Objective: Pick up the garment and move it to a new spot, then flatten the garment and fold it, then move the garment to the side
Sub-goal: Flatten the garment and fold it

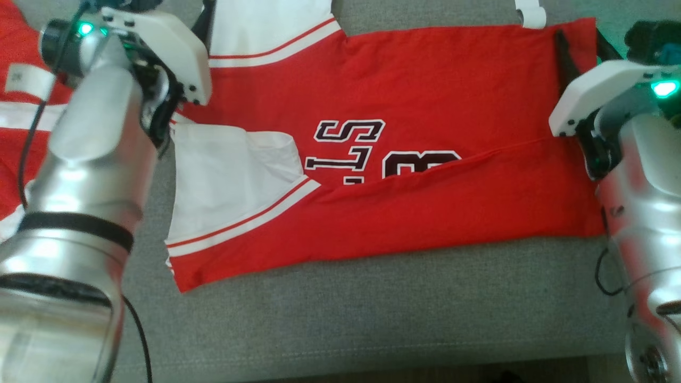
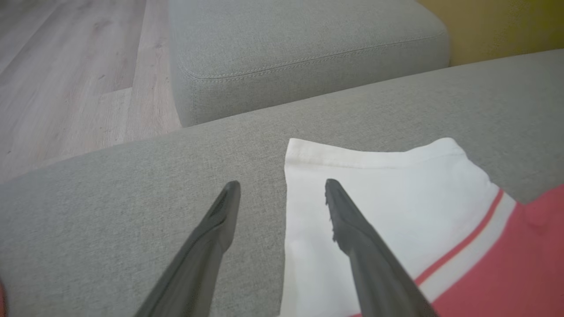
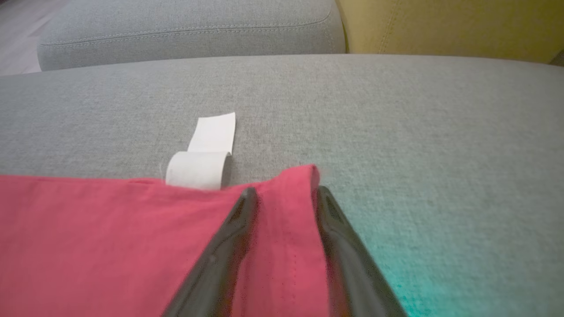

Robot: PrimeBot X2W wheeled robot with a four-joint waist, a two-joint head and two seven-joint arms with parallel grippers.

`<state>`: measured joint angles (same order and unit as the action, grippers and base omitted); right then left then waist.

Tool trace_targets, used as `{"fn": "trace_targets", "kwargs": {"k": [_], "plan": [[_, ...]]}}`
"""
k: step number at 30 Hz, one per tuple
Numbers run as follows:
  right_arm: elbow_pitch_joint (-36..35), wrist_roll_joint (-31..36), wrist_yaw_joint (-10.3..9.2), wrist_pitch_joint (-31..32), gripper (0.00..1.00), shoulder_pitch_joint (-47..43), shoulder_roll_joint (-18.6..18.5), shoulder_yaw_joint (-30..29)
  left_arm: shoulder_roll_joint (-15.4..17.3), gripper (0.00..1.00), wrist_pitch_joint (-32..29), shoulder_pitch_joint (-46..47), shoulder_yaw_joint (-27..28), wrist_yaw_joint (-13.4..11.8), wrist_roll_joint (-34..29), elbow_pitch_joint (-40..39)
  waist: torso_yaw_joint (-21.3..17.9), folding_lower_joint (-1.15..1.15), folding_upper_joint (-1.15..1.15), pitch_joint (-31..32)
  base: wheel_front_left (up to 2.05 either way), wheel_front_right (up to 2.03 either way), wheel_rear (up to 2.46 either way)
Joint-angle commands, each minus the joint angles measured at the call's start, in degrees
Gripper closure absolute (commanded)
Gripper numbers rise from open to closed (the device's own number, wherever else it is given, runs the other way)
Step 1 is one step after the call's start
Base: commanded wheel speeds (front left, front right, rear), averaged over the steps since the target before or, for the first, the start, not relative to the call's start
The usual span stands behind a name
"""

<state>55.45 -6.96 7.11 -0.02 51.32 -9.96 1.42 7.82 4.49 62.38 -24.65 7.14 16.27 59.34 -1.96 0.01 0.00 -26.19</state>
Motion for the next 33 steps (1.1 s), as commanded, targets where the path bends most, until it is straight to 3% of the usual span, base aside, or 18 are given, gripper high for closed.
{"fn": "trace_targets", "kwargs": {"k": [1, 2, 3, 5, 6, 18, 23, 24, 25, 26, 33], "plan": [[-1.2, 0.1, 0.37, -0.8, 0.54, 1.9, 0.3, 1.3, 3.2, 0.00, -0.2, 3.5, 0.7, 0.2, 0.6, -0.9, -0.2, -0.01, 0.00, -0.8, 0.00, 0.00, 0.00], [-0.8, 0.0, 0.37, -1.1, 0.65, 2.3, 0.4, 1.6, 3.4, 0.00, -0.6, 4.1, 0.5, 0.3, 1.2, -0.5, -0.4, -0.01, 0.00, -1.1, 0.00, 0.00, 0.00], [-0.4, -0.1, 0.37, -1.3, 0.86, 2.8, 0.6, 1.8, 3.5, 0.00, -1.1, 4.6, -0.2, 0.3, 1.6, -0.1, -0.5, -0.01, 0.00, -1.4, 0.00, 0.00, 0.00], [-0.1, -0.2, 0.37, -1.6, 0.86, 3.2, 0.6, 2.1, 3.8, 0.00, -1.5, 5.1, -1.0, 0.3, 2.0, 0.0, -0.7, -0.01, 0.00, -1.8, 0.00, 0.00, 0.00], [0.2, -0.3, 0.37, -1.9, 1.00, 3.7, 0.7, 2.4, 3.9, 0.00, -2.2, 5.5, -1.9, 0.3, 2.8, 0.1, -0.9, -0.01, 0.00, -2.2, 0.00, 0.00, 0.00], [2.3, -3.2, 0.37, -6.4, 1.00, 8.1, 3.1, 6.1, 11.2, 0.00, -9.1, 10.5, -11.3, 0.3, 15.8, -3.8, -5.5, -0.01, 0.00, -6.8, 0.00, 0.00, 0.00], [3.2, -4.4, 0.37, -7.3, 1.00, 8.9, 3.2, 7.4, 12.5, 0.00, -10.8, 11.4, -14.3, 0.3, 19.7, -5.0, -6.3, -0.01, 0.00, -7.8, 0.00, 0.00, 0.00], [3.3, -4.6, 0.37, -7.4, 1.00, 9.1, 3.1, 7.5, 12.7, 0.04, -10.9, 11.6, -14.8, 0.3, 20.3, -5.2, -6.3, -0.01, 0.00, -8.0, 0.00, 0.00, 0.00], [3.5, -4.9, 0.37, -7.6, 1.00, 9.2, 3.0, 7.6, 12.8, 0.65, -11.1, 11.7, -15.4, 0.3, 20.8, -5.2, -6.2, -0.01, 0.00, -8.1, 0.00, 0.00, 0.00], [3.7, -5.0, 0.37, -7.7, 1.00, 9.3, 2.9, 7.8, 12.9, 1.00, -11.1, 11.8, -16.0, 0.3, 21.2, -5.4, -6.2, -0.01, 0.00, -8.1, 0.00, 0.00, 0.00], [5.6, -5.4, 0.37, -9.4, 1.00, 10.3, 2.1, 8.1, 13.6, 1.00, -6.0, 12.5, -19.5, 0.3, 22.7, -6.6, -5.1, -0.01, 0.00, -7.1, 0.00, 0.00, 0.00]]}}
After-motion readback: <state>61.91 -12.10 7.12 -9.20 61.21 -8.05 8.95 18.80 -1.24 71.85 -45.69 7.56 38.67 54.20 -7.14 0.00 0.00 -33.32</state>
